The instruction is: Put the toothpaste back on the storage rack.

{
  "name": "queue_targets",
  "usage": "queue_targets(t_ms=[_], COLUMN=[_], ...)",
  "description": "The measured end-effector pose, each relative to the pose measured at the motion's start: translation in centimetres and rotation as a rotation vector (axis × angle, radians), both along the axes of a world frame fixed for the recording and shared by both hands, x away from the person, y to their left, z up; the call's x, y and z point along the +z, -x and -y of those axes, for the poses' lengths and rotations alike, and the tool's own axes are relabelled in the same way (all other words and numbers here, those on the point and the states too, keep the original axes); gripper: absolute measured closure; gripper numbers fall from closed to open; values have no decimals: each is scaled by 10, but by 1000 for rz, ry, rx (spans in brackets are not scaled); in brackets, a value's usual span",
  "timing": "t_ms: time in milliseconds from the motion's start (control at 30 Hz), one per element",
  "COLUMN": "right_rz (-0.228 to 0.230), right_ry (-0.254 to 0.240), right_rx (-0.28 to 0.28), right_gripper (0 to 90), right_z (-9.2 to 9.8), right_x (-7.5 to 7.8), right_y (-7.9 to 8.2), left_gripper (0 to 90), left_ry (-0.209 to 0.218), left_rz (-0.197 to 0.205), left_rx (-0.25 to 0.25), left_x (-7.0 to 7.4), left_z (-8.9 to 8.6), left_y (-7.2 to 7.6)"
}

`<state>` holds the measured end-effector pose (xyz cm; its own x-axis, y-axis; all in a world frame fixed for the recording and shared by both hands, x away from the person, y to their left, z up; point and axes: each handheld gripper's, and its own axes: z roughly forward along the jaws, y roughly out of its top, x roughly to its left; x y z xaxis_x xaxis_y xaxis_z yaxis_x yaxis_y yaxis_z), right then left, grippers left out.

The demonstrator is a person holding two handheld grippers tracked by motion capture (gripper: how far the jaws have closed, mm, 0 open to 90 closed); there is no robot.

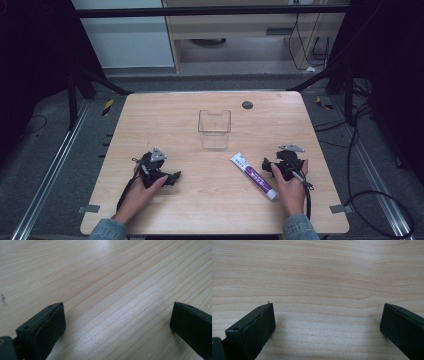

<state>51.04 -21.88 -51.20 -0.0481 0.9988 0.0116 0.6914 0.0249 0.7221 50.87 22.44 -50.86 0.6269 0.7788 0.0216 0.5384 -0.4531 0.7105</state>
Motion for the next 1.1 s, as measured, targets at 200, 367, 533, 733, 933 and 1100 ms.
queue_targets(t_ms=[200, 367, 533, 733, 933, 1100], right_rz=[0, 2, -12, -32, -63, -83], right_ry=[5, 11, 37, 53, 64, 91], right_rx=[40, 72, 169, 292, 406, 461], right_gripper=[3, 76, 151, 221, 305, 367], right_z=[4, 8, 8, -2, -17, -27], right_x=[0, 2, 23, 48, 72, 82], right_y=[0, 0, 13, 27, 37, 35], left_gripper=[0, 0, 0, 0, 0, 0], left_ry=[0, 0, 1, 0, 1, 0], left_rz=[0, 0, 0, 0, 0, -1], left_rx=[0, 0, 0, 0, 1, 1], left_x=[0, 0, 0, 0, 0, 0], left_z=[0, 0, 0, 0, 0, 0], left_y=[0, 0, 0, 0, 0, 0])
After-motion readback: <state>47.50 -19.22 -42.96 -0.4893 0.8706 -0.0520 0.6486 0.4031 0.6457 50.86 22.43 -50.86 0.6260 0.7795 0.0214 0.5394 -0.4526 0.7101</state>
